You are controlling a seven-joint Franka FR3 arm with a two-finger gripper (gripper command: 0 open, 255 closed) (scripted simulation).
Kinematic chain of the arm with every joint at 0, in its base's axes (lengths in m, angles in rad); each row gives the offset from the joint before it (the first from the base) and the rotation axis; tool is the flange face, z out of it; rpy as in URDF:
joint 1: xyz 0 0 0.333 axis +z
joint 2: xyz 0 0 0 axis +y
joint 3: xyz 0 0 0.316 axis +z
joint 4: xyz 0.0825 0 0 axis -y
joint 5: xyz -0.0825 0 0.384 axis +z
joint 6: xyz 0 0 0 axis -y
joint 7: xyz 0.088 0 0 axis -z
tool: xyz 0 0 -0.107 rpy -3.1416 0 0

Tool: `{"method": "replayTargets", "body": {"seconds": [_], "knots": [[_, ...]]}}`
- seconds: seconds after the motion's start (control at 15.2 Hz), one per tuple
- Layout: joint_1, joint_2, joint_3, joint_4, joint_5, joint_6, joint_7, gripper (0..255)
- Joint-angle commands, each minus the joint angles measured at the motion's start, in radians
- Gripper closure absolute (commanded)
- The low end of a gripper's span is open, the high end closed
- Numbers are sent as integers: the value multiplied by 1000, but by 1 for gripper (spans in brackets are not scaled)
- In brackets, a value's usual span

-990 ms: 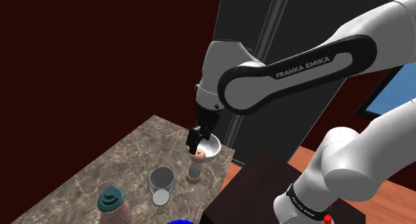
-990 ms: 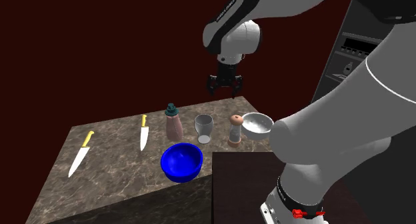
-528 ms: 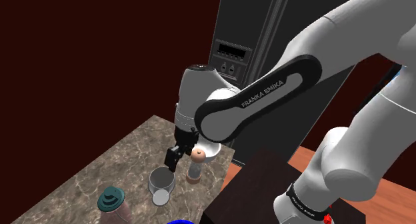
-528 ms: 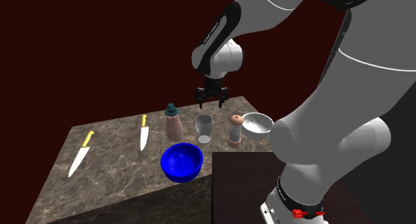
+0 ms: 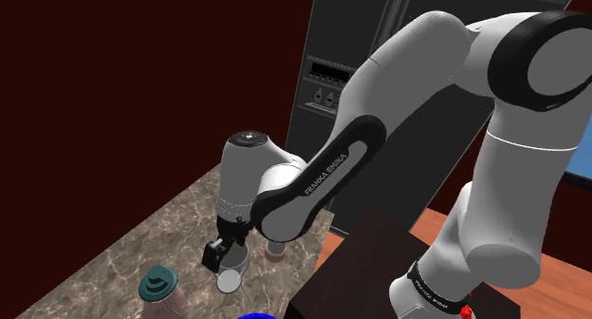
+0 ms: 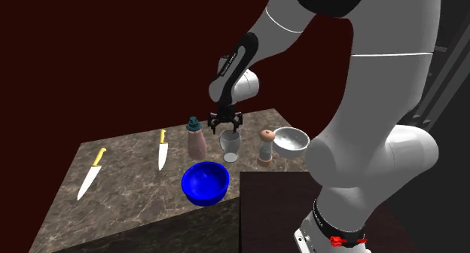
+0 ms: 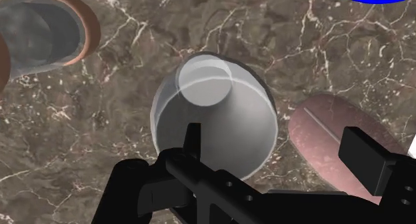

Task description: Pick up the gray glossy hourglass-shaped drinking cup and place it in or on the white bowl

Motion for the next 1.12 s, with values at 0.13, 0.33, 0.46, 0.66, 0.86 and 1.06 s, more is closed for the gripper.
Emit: {"method": "replayTargets", "body": {"seconds": [0.13, 0.33, 0.46, 0.66, 0.86, 1.06], "knots": [[60, 117, -50, 63, -86, 55, 73, 0], [79, 159, -73, 73, -111, 85, 91, 0], [93, 186, -88, 81, -126, 105, 102, 0], [97, 194, -92, 83, -130, 111, 105, 0], [97, 194, -92, 83, -130, 111, 105, 0], [97, 194, -92, 83, -130, 111, 105, 255]]}}
